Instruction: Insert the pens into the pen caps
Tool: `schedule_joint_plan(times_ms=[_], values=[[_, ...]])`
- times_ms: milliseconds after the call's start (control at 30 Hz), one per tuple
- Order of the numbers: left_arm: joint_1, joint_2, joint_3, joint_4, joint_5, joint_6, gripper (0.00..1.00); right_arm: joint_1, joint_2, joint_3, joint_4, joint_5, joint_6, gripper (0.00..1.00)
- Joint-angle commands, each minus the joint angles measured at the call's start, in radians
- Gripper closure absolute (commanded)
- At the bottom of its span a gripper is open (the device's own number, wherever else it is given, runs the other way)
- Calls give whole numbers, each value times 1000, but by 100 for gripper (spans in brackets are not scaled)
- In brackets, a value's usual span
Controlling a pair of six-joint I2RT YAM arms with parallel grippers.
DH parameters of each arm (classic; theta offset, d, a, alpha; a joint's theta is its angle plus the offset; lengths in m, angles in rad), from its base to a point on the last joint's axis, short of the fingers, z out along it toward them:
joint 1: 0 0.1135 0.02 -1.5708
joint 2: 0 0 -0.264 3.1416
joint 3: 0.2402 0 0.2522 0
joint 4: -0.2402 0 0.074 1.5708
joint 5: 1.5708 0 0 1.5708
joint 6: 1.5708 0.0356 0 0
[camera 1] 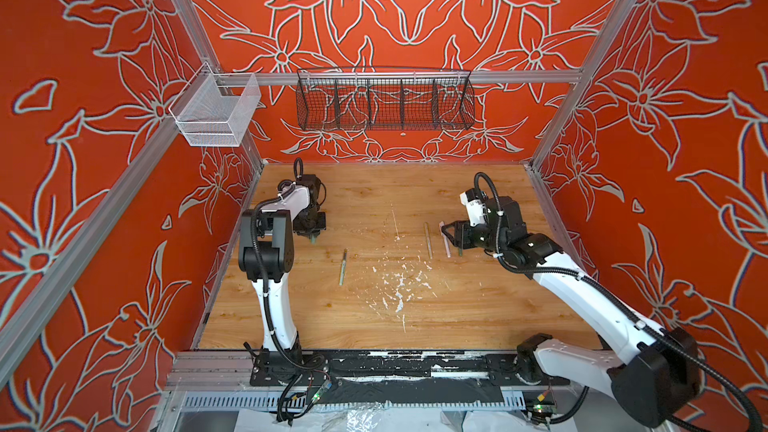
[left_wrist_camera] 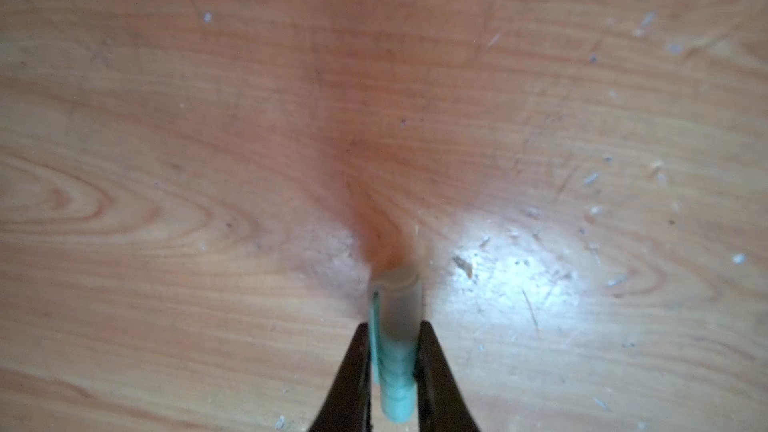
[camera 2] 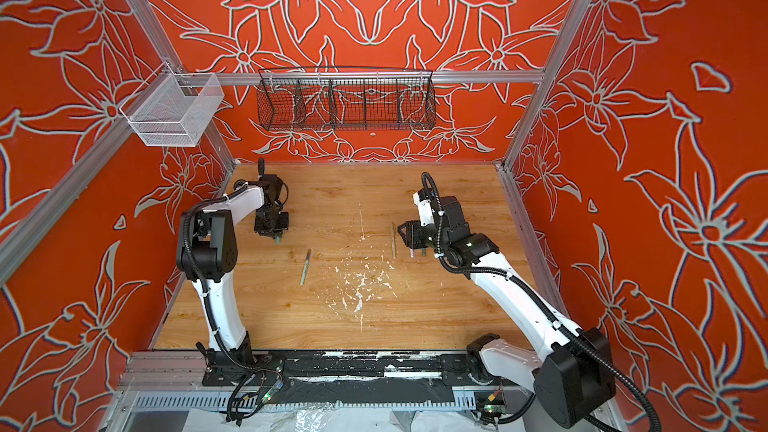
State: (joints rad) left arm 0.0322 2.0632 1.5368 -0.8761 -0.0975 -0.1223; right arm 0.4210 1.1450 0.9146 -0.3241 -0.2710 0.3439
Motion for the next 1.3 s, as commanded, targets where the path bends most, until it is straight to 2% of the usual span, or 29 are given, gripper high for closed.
schedule_joint_plan(times_ms=[0, 200, 500, 867, 1033, 1267], values=[[-18, -45, -12, -30, -15, 3, 82, 5, -16, -8, 12, 3, 0, 49], [-74, -74, -23, -26, -7, -18, 81, 6, -15, -9, 12, 6, -3, 49], [-224, -107, -44, -10, 3, -77, 81, 5, -21, -11, 11, 10, -2, 49], [-514, -132, -103, 59, 0, -216, 81, 5, -54, -5, -29, 63, -5, 49], [-647, -87, -77, 77, -37, -273, 80, 4, -70, -8, -34, 78, 0, 49], [-672, -24, -55, 95, 12, -274, 76, 4, -86, -10, -56, 83, 1, 49]])
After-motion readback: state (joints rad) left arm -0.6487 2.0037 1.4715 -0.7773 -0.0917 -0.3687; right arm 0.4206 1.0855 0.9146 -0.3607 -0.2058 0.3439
